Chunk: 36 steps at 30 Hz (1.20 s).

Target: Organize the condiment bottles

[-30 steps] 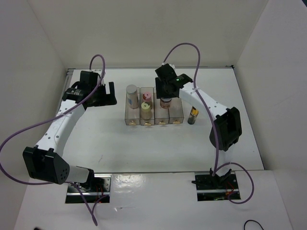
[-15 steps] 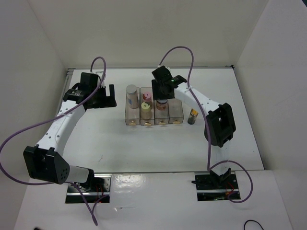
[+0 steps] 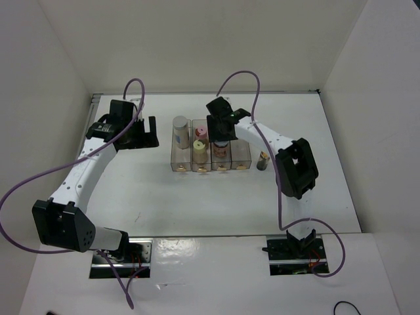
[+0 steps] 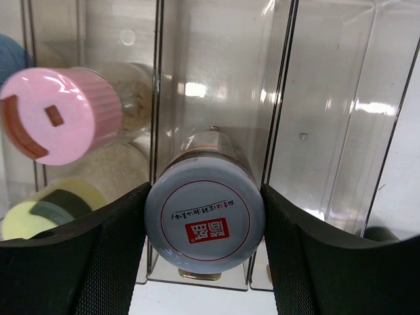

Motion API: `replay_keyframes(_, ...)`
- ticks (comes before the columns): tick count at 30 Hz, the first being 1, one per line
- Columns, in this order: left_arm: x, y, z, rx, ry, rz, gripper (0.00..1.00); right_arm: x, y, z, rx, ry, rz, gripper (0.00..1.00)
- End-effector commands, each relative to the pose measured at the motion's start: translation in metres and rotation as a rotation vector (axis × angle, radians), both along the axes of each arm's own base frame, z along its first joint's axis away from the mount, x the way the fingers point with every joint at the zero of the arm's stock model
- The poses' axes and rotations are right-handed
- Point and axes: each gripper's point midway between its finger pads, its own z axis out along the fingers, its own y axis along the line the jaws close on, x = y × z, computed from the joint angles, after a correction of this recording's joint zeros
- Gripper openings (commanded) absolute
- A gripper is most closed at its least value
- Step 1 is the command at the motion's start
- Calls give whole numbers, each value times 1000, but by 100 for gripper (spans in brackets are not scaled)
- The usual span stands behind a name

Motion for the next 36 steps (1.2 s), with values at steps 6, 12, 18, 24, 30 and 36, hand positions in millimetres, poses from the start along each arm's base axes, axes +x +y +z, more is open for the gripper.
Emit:
replay_keyframes(6, -1, 0, 9, -3, -39, -22, 100, 21, 11, 9, 59, -86, -19, 7)
replay_keyframes(12, -2, 1, 6, 4, -31, -29, 100, 21, 11, 2, 60, -77, -26, 13)
replay_keyframes(18, -2, 1, 6, 4, -31, -29, 100, 18, 7, -10, 37, -57, -32, 18)
replay_keyframes(24, -2, 1, 6, 4, -31, -29, 100, 16, 6, -13, 32, -50, -32, 36)
replay_keyframes(30, -2, 1, 6, 4, -31, -29, 100, 15, 3, 5, 33, -69, -39, 81)
replay_keyframes(36, -3, -3, 6, -11, -29, -42, 100, 18, -2, 62, 68, -139, -35, 97)
